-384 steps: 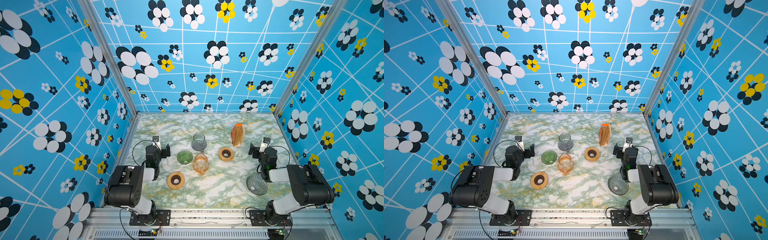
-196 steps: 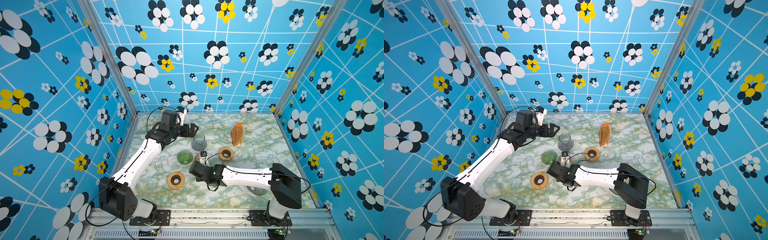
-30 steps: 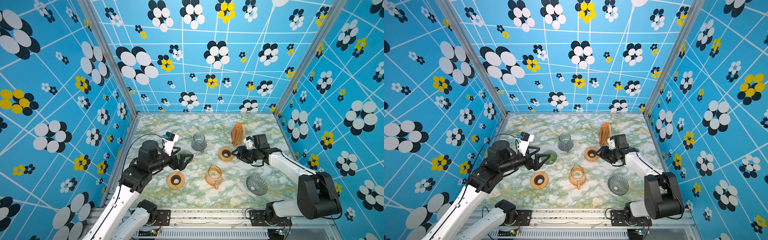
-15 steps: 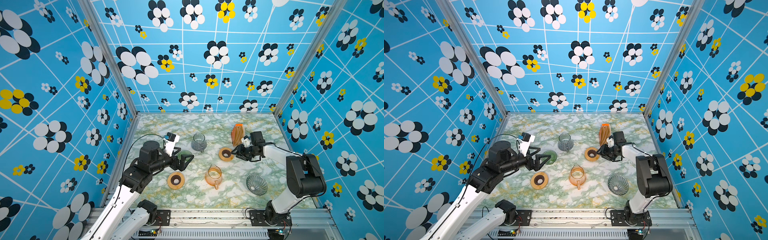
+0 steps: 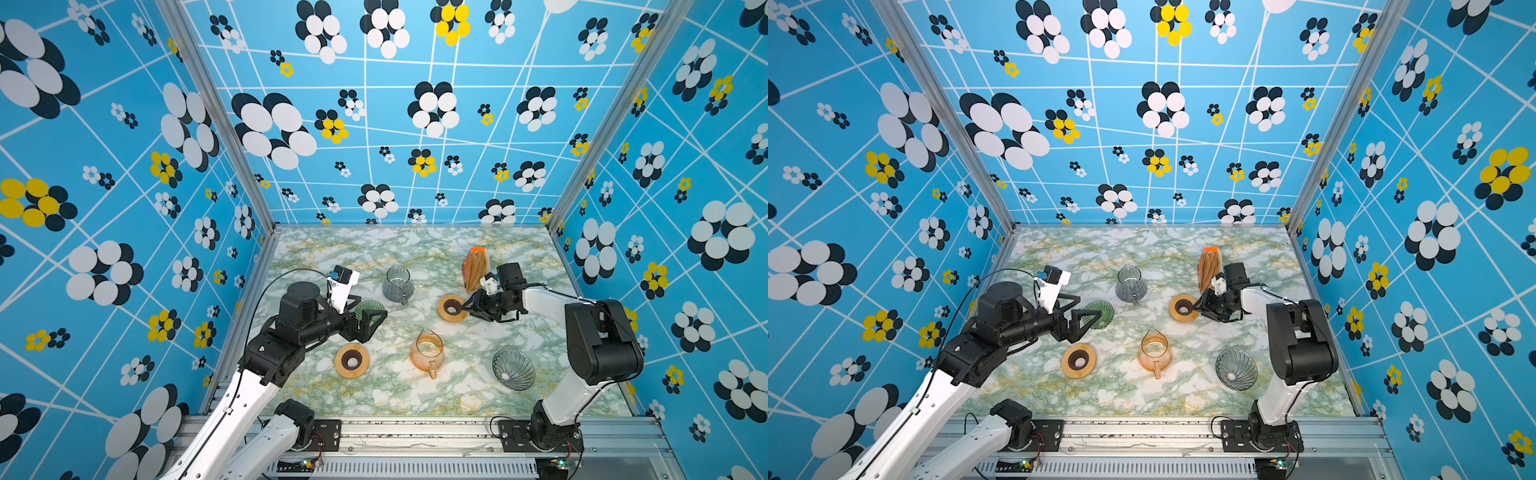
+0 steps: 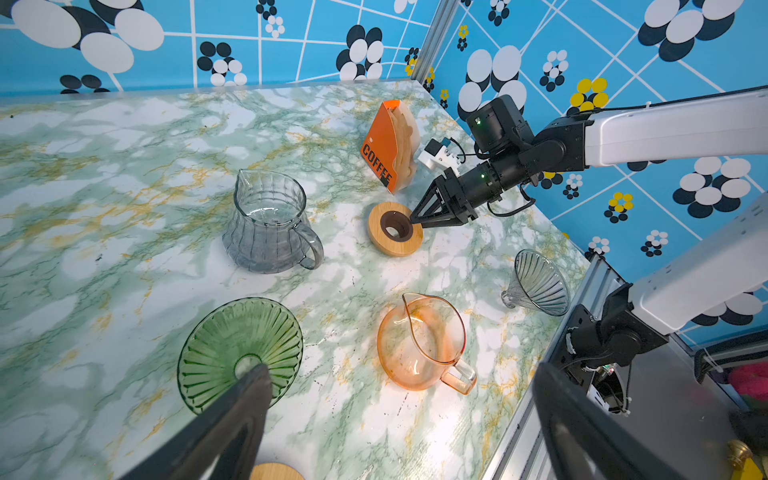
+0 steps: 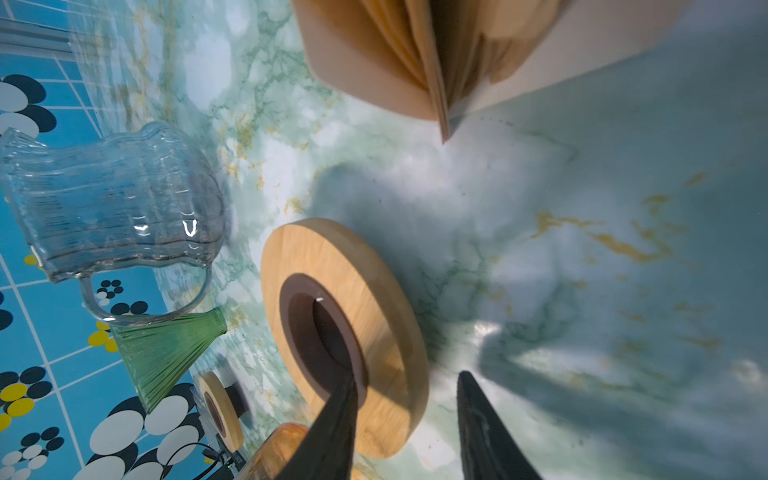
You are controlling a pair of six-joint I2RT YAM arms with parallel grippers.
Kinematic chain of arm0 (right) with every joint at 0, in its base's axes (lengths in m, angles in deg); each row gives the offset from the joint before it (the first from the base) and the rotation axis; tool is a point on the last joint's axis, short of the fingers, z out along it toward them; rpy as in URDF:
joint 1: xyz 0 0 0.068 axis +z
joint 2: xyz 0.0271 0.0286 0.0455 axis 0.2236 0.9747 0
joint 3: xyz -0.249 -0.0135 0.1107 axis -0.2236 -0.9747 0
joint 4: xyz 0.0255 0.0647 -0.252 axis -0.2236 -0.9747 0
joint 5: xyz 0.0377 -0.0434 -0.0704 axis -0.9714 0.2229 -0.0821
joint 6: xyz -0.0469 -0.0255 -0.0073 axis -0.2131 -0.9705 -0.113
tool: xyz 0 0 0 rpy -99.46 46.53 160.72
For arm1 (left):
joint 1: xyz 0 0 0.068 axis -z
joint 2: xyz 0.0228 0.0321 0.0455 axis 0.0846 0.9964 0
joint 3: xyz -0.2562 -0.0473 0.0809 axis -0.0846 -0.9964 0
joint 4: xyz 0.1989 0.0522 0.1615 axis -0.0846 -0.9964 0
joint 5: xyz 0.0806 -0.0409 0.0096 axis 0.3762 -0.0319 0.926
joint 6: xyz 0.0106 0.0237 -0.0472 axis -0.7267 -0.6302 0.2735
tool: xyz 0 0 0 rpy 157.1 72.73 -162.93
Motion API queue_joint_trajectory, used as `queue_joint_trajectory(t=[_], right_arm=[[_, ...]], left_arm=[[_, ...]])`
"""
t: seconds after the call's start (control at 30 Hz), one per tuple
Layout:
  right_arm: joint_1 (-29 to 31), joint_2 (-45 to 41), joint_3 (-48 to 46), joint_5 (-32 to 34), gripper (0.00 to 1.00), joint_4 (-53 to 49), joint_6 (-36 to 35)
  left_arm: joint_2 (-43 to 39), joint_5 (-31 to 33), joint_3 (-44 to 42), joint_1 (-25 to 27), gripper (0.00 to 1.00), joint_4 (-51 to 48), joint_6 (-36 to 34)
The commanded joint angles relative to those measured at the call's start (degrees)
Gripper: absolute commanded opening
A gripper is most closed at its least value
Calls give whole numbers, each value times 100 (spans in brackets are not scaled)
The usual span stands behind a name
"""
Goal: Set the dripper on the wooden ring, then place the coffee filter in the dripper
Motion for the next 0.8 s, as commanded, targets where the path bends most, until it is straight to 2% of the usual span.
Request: queue_joint_trajectory(t=[0.0,0.47,0.77], right_arm=[[-24,112,170,-96,41,63,-124],[-24,423,276,-381,40,278,-71],[-24,461,305,-340,30,278,-68]], left_arm=[[-16,50,5,43,99,-87,-95],[-10,115,22,38,99,-122,-125],[5,105,13,42,99,-117,-117]])
